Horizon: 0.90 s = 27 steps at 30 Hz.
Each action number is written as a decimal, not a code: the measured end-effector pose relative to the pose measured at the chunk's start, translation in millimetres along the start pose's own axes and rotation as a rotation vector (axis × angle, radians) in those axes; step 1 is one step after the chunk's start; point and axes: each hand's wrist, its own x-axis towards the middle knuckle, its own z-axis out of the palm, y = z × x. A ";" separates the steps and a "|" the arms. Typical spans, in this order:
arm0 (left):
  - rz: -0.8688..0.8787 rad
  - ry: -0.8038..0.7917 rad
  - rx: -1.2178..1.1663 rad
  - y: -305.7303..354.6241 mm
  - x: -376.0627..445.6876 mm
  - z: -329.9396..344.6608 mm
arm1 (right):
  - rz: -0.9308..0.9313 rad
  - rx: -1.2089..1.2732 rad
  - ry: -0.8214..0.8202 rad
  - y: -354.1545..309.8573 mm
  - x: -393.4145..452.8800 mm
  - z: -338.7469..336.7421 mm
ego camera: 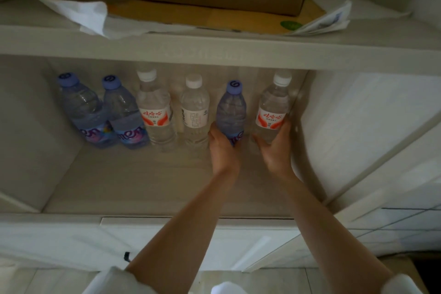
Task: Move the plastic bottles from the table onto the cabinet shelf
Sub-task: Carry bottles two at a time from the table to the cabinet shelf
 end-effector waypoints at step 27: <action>-0.207 0.404 0.039 -64.9 -193.4 -224.4 | -0.229 0.021 -0.672 -58.0 -223.7 48.7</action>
